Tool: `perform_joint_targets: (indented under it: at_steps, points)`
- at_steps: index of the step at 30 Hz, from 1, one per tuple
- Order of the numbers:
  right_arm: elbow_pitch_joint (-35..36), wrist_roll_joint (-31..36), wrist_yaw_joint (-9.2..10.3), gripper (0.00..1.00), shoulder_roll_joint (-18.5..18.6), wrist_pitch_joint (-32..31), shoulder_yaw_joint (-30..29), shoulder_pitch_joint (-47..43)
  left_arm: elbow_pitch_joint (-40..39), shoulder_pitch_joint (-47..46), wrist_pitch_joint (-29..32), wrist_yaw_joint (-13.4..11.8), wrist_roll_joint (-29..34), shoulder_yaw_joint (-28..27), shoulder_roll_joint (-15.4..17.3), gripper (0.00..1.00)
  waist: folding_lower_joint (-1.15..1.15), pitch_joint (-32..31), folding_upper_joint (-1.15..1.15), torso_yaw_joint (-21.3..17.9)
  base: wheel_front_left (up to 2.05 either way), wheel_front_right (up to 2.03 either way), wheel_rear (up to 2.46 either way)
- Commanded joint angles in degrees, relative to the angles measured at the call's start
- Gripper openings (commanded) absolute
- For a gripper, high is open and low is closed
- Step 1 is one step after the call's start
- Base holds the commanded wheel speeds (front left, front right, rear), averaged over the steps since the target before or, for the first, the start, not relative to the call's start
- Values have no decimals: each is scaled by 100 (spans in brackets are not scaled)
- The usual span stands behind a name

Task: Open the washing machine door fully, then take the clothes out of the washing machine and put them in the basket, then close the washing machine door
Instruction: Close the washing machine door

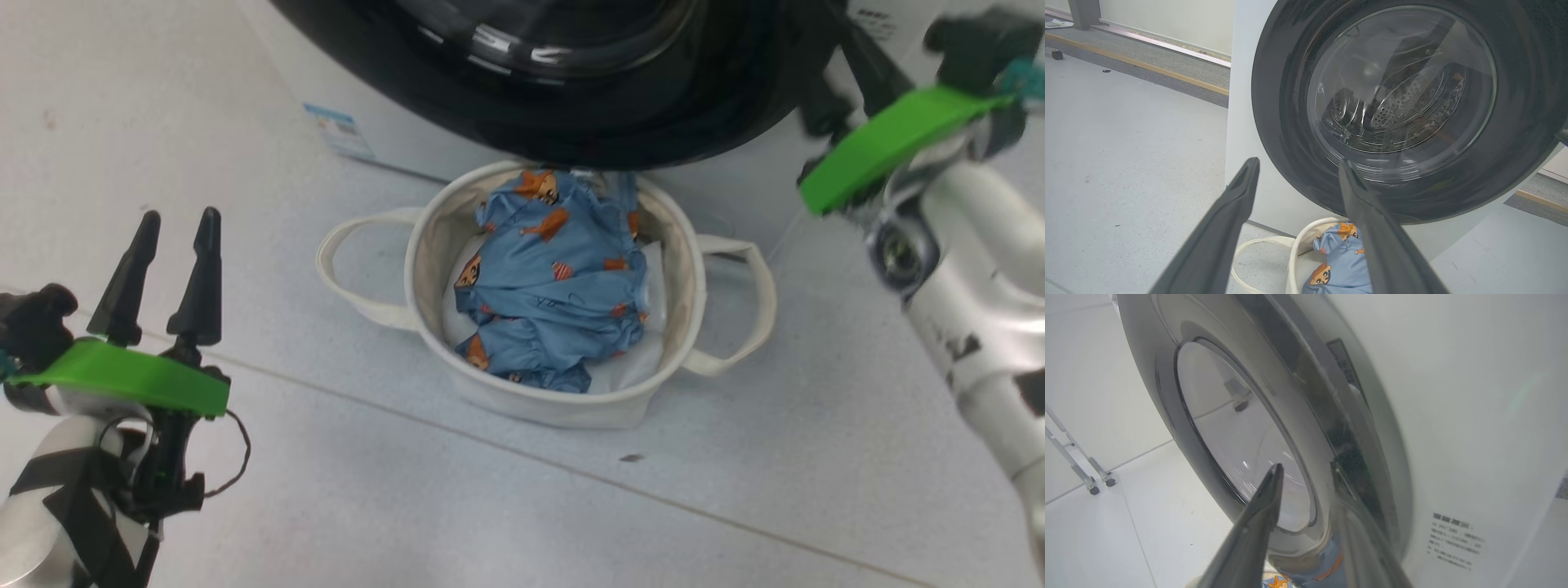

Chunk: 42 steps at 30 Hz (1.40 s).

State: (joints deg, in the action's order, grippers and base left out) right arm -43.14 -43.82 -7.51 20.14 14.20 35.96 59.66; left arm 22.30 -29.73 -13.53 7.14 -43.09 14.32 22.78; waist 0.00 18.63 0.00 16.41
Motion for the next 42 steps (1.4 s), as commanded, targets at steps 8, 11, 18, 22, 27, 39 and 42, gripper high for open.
perform_joint_targets:
  at_steps: [8,11,18,22,27,39,42]
  points:
    - [428,-29,2,100,28,64,23,-1053,1,-12,-64,33,-129,-52,427,100,0,-651,0,-486,0,0,0]
    - [746,69,2,100,133,75,-207,-1502,15,62,-47,34,-172,54,457,100,0,-879,0,-645,0,0,0]
    - [1312,371,2,100,330,78,-922,-2887,58,365,12,34,-410,168,503,100,0,-1470,0,-1021,0,0,0]
    - [1582,493,2,100,330,72,-1211,-3480,3,602,151,34,-751,142,550,100,0,-1707,0,-1223,0,0,0]
    - [2101,660,2,100,296,-57,-1549,-4139,-239,864,299,35,-1093,228,609,100,0,-1828,0,-1362,0,0,0]
    - [2980,1189,2,100,-147,-497,-2343,-4932,-279,1210,90,29,-979,508,601,100,0,-1916,0,-1576,0,0,0]
    - [3122,1275,2,100,-221,-594,-2438,-4993,-220,1195,42,30,-925,526,555,100,0,-1920,0,-1574,0,0,0]
